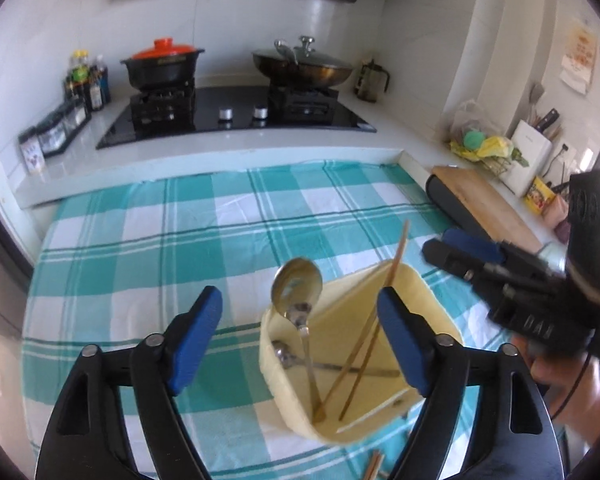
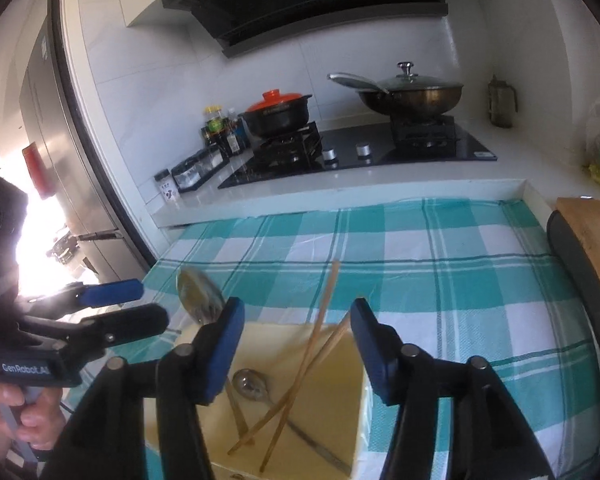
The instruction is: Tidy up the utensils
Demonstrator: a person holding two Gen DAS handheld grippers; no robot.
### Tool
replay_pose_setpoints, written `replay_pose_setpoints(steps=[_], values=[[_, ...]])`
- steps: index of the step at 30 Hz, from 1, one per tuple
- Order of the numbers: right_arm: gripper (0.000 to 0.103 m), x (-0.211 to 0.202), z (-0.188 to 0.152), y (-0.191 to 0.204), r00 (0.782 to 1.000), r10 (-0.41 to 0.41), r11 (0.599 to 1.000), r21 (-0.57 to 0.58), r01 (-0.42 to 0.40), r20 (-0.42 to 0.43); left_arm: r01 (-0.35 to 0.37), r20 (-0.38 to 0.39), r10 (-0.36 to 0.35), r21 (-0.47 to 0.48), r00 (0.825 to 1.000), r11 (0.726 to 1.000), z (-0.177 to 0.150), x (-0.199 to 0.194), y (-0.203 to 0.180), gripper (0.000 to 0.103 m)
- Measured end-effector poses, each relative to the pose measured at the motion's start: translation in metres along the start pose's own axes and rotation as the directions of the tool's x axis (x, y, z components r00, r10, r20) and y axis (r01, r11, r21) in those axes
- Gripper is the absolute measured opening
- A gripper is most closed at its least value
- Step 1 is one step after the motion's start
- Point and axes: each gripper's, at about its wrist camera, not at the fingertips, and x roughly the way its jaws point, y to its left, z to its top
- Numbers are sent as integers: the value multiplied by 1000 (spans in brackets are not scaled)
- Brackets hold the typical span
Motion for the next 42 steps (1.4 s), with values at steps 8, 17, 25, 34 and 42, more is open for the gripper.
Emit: replay_pose_setpoints(steps=[8, 17, 25, 34, 42], values=[[63, -86, -27, 31, 995, -59, 971, -235, 39, -79, -42, -56, 48, 98, 997, 994, -69, -82, -25, 94], [78, -176, -129, 46, 970, -185, 954, -265, 139, -157, 6, -80, 1, 93, 997, 996, -186, -141, -67, 99], [81, -210, -210, 42, 951, -259, 965, -93, 246, -171, 87, -75, -82, 71, 994, 994, -237, -129, -118, 99], [81, -218, -234, 26, 925, -328, 944, -44, 326, -190, 82, -52, -77, 116, 996, 990, -254, -128, -148, 99], [82, -207, -232, 26, 931, -315, 949, -32, 315, -186, 40, 9, -41, 86, 999, 996, -251, -131, -143, 99]])
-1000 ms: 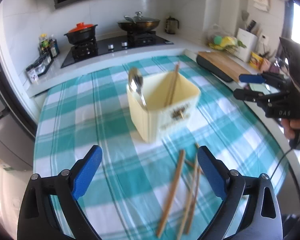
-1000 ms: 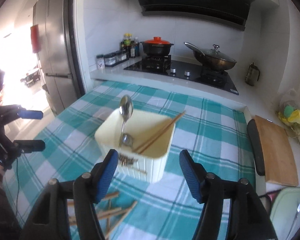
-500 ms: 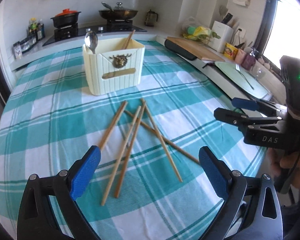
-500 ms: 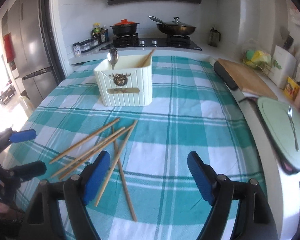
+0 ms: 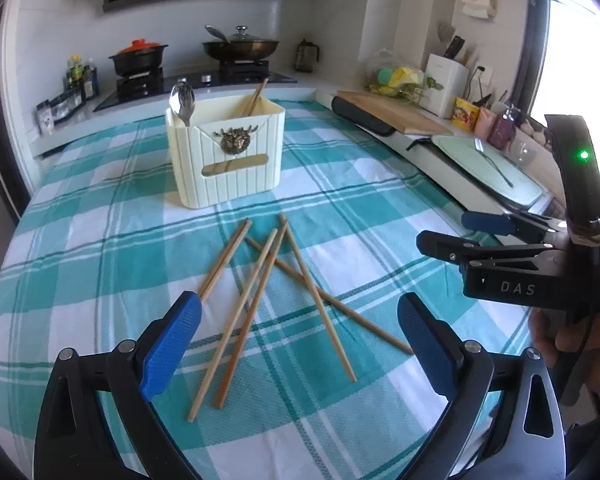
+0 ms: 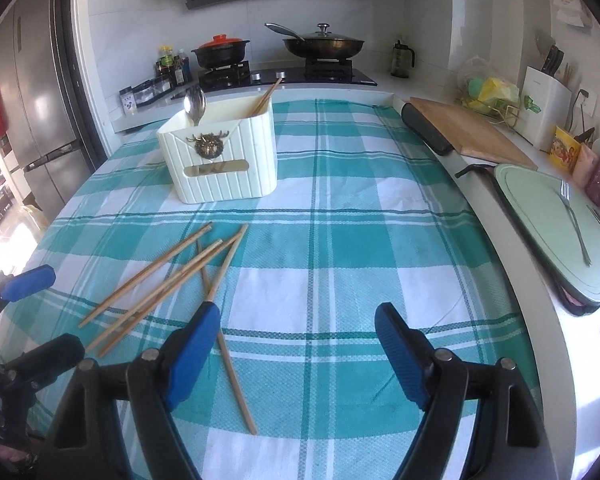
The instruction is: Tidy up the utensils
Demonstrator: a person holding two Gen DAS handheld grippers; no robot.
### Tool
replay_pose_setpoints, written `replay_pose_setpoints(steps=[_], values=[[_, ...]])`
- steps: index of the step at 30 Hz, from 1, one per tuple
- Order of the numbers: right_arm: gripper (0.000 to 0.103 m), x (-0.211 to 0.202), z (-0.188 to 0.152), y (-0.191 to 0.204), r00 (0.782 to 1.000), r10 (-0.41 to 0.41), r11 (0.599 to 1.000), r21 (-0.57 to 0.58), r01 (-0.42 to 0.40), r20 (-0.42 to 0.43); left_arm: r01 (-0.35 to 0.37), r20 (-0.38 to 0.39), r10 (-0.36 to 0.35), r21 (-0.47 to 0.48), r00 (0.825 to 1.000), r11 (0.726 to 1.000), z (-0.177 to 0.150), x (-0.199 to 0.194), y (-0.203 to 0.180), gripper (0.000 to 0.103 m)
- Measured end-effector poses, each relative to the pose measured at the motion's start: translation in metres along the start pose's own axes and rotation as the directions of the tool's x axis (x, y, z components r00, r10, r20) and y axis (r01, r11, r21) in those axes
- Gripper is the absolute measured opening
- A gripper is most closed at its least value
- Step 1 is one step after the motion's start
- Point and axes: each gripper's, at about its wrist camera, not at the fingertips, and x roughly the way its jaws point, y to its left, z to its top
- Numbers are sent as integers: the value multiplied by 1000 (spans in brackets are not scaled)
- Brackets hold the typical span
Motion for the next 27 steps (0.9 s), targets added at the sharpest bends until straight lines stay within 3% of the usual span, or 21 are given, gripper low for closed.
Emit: replay_pose_setpoints(steps=[8, 12, 20, 27], values=[[82, 9, -1, 5, 1000, -4, 1000, 0, 4, -22, 7, -7, -7, -44, 1000, 999, -2, 7, 10, 99], [82, 10, 0, 8, 1000, -18, 1000, -13, 18, -20, -23, 5, 23, 11, 1000, 1000, -5, 8, 5, 99], [85, 17, 0, 12, 999, 9, 1000, 1, -9, -38, 1, -4, 0, 78, 1000, 997, -17, 13, -5, 99], [86, 20, -1, 15, 999, 29, 1000, -1, -29, -43, 68, -95, -60, 81, 994, 994, -23, 21, -7, 99]])
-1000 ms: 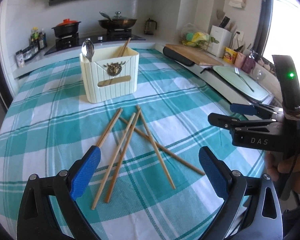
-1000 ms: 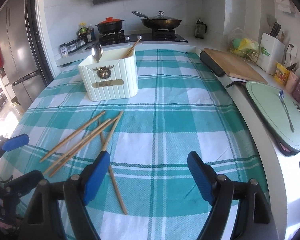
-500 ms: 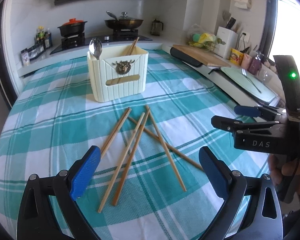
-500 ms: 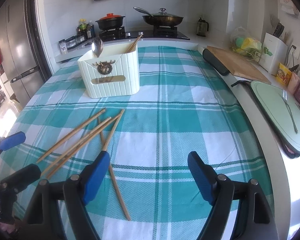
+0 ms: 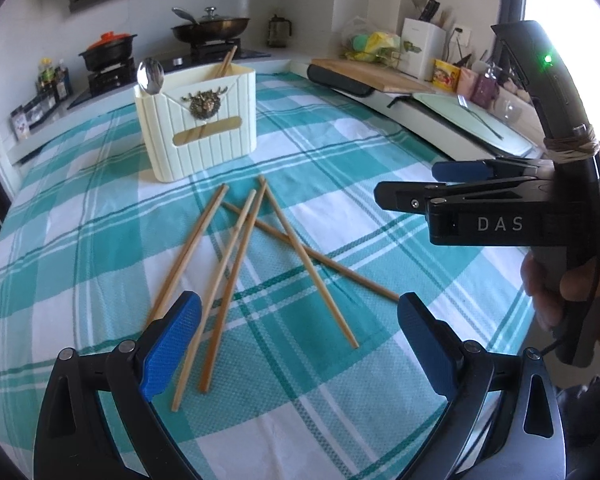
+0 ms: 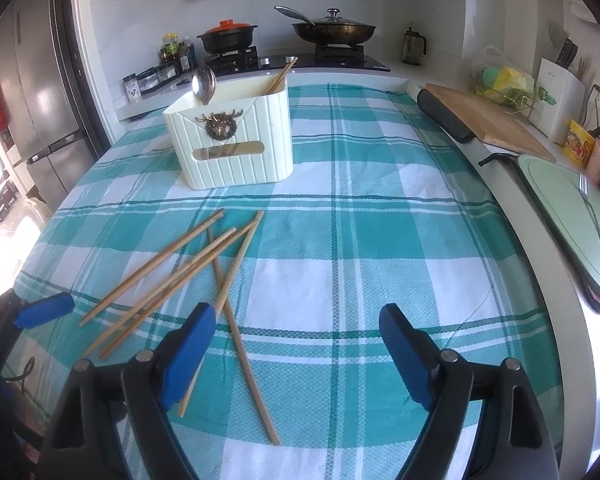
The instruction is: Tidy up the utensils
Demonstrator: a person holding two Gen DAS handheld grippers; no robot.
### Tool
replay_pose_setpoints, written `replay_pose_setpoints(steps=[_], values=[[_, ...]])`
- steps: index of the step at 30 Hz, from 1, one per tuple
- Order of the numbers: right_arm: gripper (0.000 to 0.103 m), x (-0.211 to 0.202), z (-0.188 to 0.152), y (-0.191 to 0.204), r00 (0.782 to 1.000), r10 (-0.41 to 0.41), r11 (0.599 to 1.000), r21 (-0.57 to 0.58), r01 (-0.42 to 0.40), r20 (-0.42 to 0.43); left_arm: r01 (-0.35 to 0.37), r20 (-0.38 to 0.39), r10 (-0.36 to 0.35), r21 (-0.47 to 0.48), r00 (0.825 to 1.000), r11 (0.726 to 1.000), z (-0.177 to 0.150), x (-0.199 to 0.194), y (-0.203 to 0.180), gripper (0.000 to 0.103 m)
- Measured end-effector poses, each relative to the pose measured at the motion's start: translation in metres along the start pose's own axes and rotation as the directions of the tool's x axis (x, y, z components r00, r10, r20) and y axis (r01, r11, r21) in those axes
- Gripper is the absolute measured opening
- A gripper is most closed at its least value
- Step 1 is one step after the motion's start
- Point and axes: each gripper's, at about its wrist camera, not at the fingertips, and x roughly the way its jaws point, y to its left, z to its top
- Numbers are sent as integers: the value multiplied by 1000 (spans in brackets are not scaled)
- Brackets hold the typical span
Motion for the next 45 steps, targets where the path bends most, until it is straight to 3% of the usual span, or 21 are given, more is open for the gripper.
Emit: replay_pose_setpoints(steps=[3, 6, 10, 14, 17, 23, 30, 34, 40, 45], values=[[86, -1, 0, -1, 1000, -1, 1000, 2, 1, 7, 14, -25, -15, -38, 1000, 999, 1, 0, 6, 101], [86, -9, 0, -2, 999, -3, 1000, 8, 3, 34, -43, 4, 43, -59, 999, 997, -2, -9, 14, 102], [86, -19, -7, -6, 998, -23, 1000, 7, 22, 67, -48, 43, 50, -61, 998, 997, -12, -22, 21, 102], [86, -15, -21, -11, 999, -28, 999, -22, 28, 30, -44, 39, 48, -94, 998, 995, -15, -25, 32, 102], [86, -13, -29, -12, 1000, -11, 999, -41, 11, 14, -98, 25, 101, -109, 995, 989, -13, -25, 44, 102], [86, -13, -34, -11, 1000, -12, 998, -66, 13, 18, -168, -12, 169, -197, 986, 966, -16, -27, 88, 102], [86, -7, -36, -18, 1000, 9, 1000, -30, -8, 14, -125, -26, 125, -371, 992, 920, -17, -29, 124, 102], [86, -1, -30, -20, 999, 36, 999, -9, -36, -5, -149, -24, 149, -335, 988, 931, -10, -29, 123, 102], [86, -13, -21, -16, 998, 41, 999, -10, -41, 38, -185, -51, 178, -253, 983, 950, 3, -20, 146, 102], [86, -10, -29, -16, 998, 65, 998, 22, -65, 12, -147, -97, 129, -215, 987, 965, 25, 11, 168, 102]])
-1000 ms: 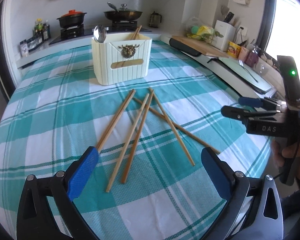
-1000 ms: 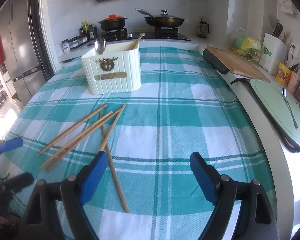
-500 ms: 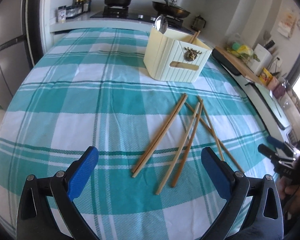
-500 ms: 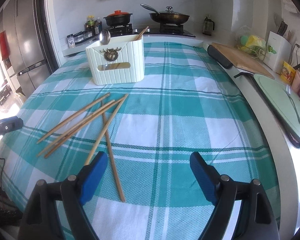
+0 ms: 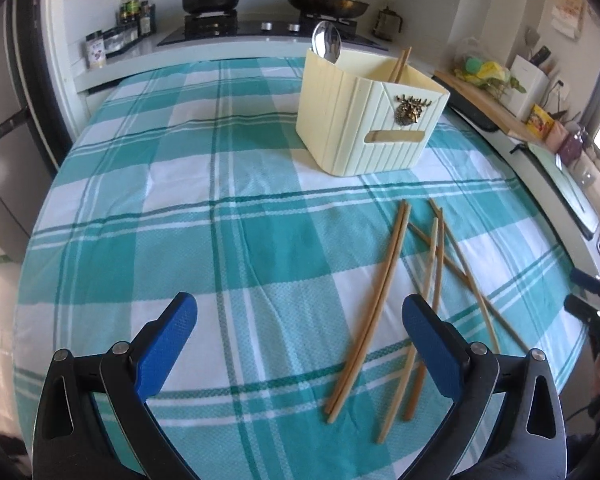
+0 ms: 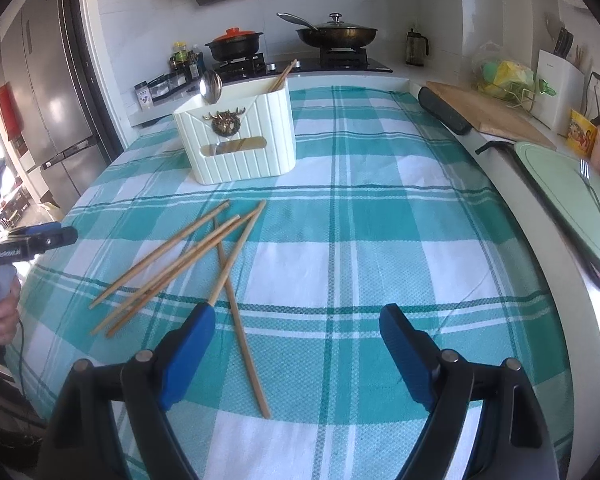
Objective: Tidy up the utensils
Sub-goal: 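Move the open left gripper toward the wooden chopsticks on the cloth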
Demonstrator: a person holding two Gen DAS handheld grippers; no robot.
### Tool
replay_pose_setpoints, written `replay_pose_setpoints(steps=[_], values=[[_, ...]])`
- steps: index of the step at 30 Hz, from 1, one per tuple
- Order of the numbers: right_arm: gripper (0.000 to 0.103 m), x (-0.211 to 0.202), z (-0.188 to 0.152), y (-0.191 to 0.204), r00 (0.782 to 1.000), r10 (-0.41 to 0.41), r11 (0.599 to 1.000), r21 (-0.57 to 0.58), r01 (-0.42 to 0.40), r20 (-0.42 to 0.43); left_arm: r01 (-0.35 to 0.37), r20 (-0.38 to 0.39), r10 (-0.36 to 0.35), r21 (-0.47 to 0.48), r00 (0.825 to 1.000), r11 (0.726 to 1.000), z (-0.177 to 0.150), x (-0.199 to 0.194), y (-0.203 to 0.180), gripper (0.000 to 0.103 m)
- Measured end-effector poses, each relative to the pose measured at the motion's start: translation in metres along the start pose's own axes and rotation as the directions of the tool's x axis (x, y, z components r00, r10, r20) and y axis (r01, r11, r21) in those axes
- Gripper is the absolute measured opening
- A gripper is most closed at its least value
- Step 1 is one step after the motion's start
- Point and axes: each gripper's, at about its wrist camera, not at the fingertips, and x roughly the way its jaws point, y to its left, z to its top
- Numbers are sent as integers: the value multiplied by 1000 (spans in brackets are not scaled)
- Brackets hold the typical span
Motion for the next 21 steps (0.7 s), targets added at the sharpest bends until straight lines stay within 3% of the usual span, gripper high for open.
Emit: replay_pose_setpoints(steps=[4, 6, 8, 15, 21], values=[[86, 1, -6, 2, 1000, 16, 1000, -6, -16, -16, 26, -57, -22, 79, 998, 997, 21, 34, -14, 102], [81, -1, -5, 6, 1000, 12, 1000, -28, -13, -13, 37, -77, -26, 142, 997, 989, 29, 50, -27, 102], [75, -3, -3, 8, 1000, 8, 999, -47, -9, -10, 31, -91, -14, 192, 996, 981, 35, 65, -38, 102], [75, -5, -1, 6, 1000, 12, 999, -34, -11, 6, 15, -150, 37, 331, 988, 944, 37, 105, -60, 102], [75, 0, -4, -3, 1000, 10, 1000, -6, -10, -8, 56, -181, 7, 341, 984, 938, 36, 114, -65, 102]])
